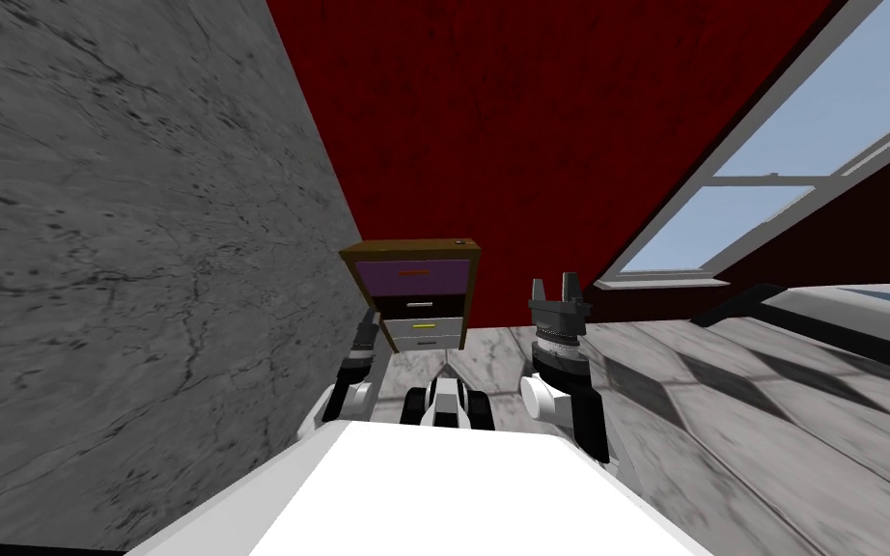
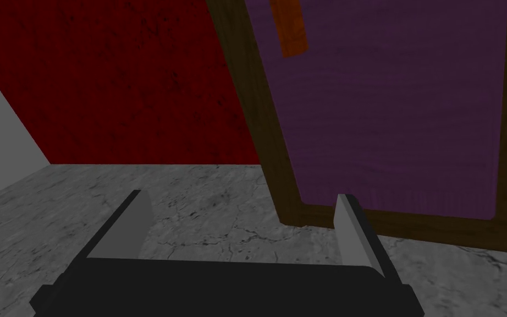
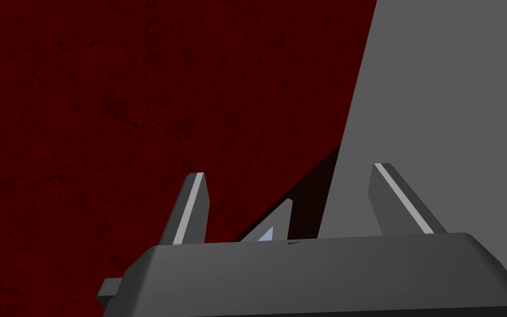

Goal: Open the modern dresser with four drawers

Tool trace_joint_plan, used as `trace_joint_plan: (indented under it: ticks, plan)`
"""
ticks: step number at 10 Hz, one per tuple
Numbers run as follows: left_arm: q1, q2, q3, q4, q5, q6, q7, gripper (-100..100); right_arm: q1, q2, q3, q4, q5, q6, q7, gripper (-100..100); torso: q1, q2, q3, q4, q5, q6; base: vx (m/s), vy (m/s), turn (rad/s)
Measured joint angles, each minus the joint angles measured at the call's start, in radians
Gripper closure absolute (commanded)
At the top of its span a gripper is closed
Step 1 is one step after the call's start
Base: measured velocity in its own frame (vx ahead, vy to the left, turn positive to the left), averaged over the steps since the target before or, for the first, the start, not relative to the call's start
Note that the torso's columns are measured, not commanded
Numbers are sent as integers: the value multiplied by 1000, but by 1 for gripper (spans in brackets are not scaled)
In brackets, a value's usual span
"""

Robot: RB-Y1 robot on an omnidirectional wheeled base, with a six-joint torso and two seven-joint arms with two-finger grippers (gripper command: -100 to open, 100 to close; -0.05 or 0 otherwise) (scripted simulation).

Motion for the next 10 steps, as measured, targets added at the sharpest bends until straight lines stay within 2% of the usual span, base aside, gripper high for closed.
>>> trace_joint_plan:
  ticks: [8,10]
  plan:
    - [-49,-8,-4,246,-19,-63,-7,-100,0,0,0,0,0,0,0,0,-1,2,1,0,0,0,98,13,-14]
    - [-50,-13,-8,285,-25,-69,-9,-100,0,0,0,0,0,0,0,0,0,1,1,0,0,0,84,18,-11]
